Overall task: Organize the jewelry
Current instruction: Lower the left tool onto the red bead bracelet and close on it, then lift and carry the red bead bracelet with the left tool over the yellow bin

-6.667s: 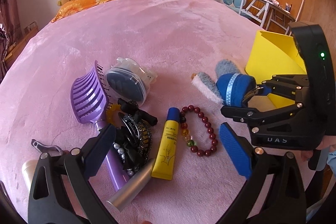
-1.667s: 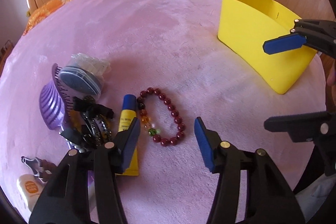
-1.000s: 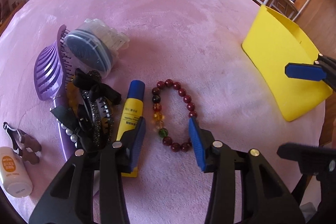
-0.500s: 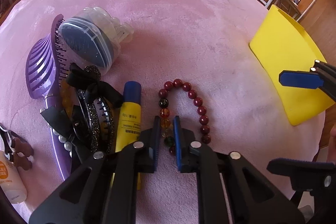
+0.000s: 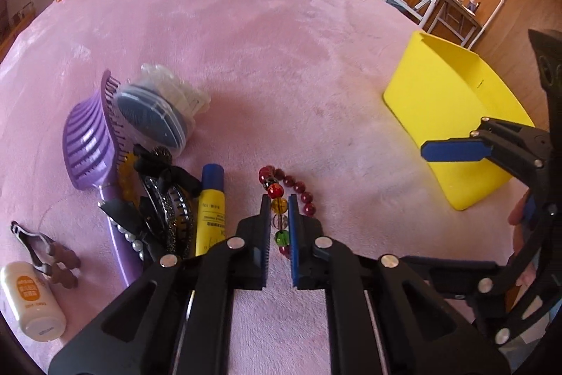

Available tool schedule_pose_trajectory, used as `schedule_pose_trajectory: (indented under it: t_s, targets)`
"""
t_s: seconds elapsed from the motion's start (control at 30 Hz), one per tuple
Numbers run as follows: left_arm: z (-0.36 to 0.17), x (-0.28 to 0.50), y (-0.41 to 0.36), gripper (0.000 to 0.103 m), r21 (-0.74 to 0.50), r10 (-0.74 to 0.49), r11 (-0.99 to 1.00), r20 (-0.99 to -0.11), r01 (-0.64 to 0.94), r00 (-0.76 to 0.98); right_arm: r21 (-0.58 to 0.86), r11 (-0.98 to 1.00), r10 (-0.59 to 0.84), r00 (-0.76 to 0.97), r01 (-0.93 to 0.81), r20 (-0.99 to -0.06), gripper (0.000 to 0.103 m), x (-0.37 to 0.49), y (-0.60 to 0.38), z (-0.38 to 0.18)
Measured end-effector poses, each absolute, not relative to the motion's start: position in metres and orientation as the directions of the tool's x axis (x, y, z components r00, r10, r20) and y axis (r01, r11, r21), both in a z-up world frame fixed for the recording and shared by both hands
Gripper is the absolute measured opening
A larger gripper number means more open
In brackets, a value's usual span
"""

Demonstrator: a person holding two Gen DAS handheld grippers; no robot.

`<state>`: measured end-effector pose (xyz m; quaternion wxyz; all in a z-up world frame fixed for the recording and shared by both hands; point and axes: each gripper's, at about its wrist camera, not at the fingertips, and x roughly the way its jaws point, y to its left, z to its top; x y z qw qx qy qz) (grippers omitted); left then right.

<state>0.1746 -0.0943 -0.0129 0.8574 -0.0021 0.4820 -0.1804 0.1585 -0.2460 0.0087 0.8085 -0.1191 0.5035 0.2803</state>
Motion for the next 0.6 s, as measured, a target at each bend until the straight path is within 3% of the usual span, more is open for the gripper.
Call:
schedule_pose_trajectory:
  t_s: [0.6]
  targets:
    - [0.037,0.163,-0.111,0.01,-0.09,-0.291,0.926,-0.788,0.367,0.542,0.069,0.81,0.337,0.366,-0.582,-0.867,0.093,0.14,-0.251,0.016]
